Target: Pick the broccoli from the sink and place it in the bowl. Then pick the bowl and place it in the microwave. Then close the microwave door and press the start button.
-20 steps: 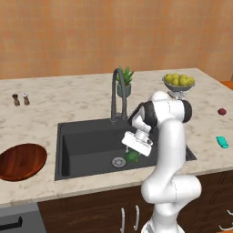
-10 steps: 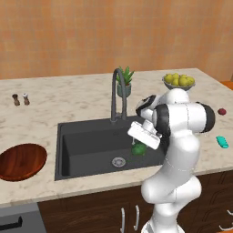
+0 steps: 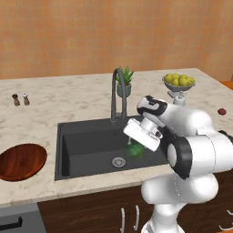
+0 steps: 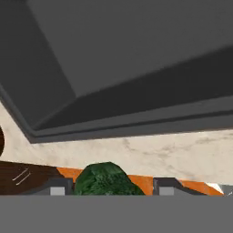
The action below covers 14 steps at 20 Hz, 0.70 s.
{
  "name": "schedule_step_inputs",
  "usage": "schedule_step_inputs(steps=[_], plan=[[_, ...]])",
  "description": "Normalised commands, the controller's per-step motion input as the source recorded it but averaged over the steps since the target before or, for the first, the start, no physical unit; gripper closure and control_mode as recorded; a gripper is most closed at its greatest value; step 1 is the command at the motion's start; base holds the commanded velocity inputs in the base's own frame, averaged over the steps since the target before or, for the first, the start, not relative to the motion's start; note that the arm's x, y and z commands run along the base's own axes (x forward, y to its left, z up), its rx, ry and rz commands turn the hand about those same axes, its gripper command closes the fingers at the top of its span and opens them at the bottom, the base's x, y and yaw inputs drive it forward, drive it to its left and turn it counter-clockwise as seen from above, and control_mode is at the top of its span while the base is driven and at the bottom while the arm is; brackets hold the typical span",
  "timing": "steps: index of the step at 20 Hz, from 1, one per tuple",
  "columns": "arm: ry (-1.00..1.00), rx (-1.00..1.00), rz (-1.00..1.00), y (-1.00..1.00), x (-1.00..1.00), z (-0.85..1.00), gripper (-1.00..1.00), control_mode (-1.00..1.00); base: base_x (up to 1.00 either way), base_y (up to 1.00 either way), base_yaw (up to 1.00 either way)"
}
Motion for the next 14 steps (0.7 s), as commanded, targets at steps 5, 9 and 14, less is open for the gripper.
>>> schedule_step_inputs(steps=[5, 9, 14], plan=[[0.01, -0.07, -0.01, 1.0, -0.22, 0.54, 1.0, -1.0, 0.0, 0.0, 0.0], [0.01, -0.21, -0.01, 1.0, 0.0, 0.41, 1.0, -1.0, 0.0, 0.0, 0.0], [0.08, -0.22, 0.0, 0.88, 0.08, 0.58, 1.0, -1.0, 0.0, 0.0, 0.0]])
